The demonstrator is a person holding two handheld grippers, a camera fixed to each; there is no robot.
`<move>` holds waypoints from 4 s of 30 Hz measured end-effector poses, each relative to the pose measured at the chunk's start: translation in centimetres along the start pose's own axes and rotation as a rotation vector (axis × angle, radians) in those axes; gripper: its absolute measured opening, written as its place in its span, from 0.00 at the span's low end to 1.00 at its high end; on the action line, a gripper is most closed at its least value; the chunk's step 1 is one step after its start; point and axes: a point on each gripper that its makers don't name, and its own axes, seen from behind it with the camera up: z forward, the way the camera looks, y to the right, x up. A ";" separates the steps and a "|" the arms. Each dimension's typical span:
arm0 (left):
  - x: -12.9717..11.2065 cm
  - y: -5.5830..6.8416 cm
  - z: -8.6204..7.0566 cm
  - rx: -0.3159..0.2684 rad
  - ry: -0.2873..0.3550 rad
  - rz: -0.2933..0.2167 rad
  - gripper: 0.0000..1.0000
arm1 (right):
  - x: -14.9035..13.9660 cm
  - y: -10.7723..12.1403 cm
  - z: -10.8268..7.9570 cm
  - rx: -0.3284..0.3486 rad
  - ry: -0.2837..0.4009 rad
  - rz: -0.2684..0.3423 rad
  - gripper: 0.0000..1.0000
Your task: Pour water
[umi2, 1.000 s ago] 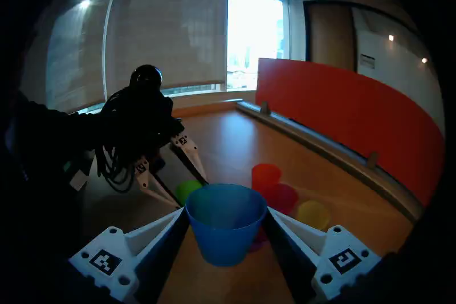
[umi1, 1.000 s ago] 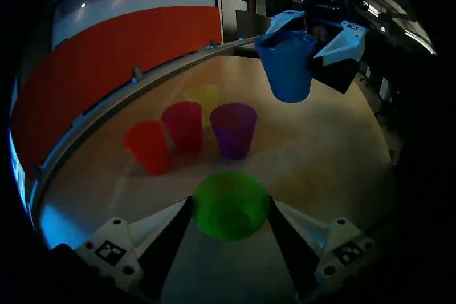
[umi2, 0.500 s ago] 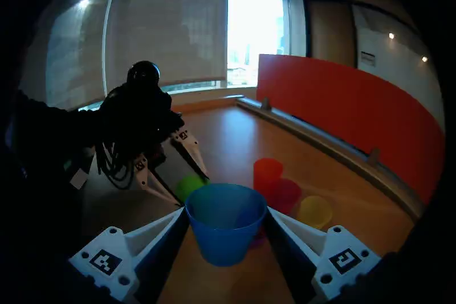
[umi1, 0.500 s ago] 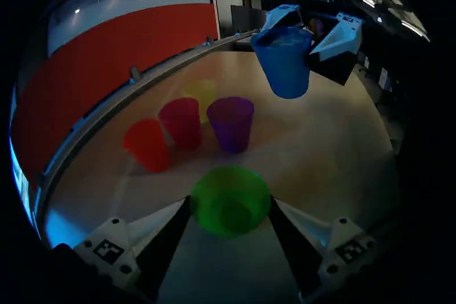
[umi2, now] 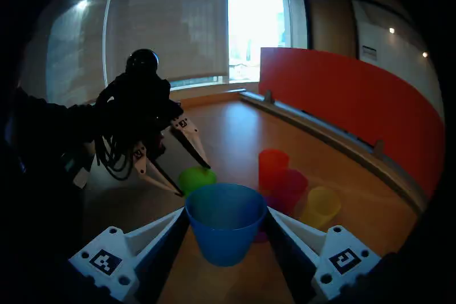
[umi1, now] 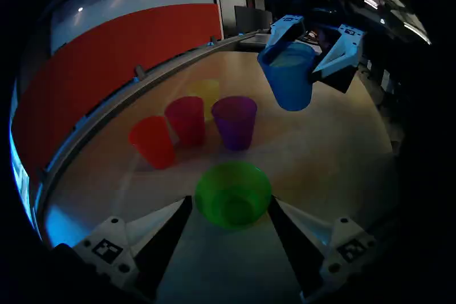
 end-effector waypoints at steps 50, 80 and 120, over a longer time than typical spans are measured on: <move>-1.6 -0.1 -4.3 0.062 0.021 -0.040 0.97 | -8.4 -0.6 4.3 0.025 -0.146 -0.035 0.91; -1.6 0.5 -4.6 0.064 0.021 -0.028 0.97 | -10.2 -0.3 2.1 -0.009 -0.200 -0.042 0.95; -3.1 0.3 -7.6 0.184 0.088 -0.141 0.97 | -13.3 1.3 -5.6 -0.201 -0.196 0.042 0.98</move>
